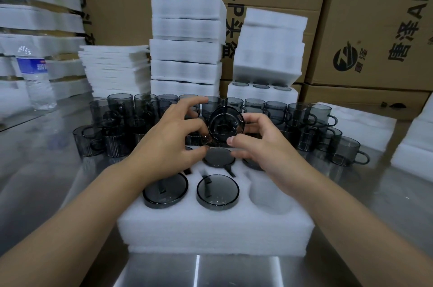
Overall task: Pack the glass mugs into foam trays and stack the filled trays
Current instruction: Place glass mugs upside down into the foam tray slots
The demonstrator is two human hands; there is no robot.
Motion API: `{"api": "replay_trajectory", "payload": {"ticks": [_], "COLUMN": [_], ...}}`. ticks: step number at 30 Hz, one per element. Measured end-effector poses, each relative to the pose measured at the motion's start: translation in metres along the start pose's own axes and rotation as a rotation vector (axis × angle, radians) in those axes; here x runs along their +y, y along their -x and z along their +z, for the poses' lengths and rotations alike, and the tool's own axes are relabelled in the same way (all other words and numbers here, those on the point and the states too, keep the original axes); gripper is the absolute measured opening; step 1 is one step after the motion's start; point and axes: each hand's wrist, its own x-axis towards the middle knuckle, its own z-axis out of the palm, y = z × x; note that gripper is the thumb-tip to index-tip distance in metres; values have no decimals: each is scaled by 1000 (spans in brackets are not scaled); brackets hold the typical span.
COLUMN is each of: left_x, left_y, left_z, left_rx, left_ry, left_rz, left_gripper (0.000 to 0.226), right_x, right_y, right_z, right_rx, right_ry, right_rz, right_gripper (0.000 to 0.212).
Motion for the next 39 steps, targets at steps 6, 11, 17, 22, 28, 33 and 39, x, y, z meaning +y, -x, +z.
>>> {"api": "replay_trajectory", "payload": {"ticks": [6, 11, 17, 22, 28, 33, 39], "left_x": [-1, 0, -2, -4, -6, -6, -5], "left_y": [-1, -2, -1, -3, -3, -2, -3], "left_z": [1, 0, 1, 2, 2, 1, 1], "left_rx": [9, 29, 31, 22, 12, 14, 15], "left_ry": [16, 31, 43, 44, 42, 36, 36], "left_rz": [-14, -7, -23, -32, -50, -68, -73], "left_gripper": [30, 37, 21, 10, 12, 11, 13], "right_x": [-2, 0, 2, 6, 3, 0, -4], "right_y": [1, 1, 0, -1, 2, 5, 8], "right_z": [1, 1, 2, -1, 4, 7, 6], "right_rx": [-3, -1, -2, 19, 1, -28, -38], "right_ry": [8, 25, 88, 137, 175, 170, 193], "right_rz": [-11, -40, -59, -62, -68, -85, -146], "right_gripper": [51, 55, 58, 48, 50, 54, 63]}}
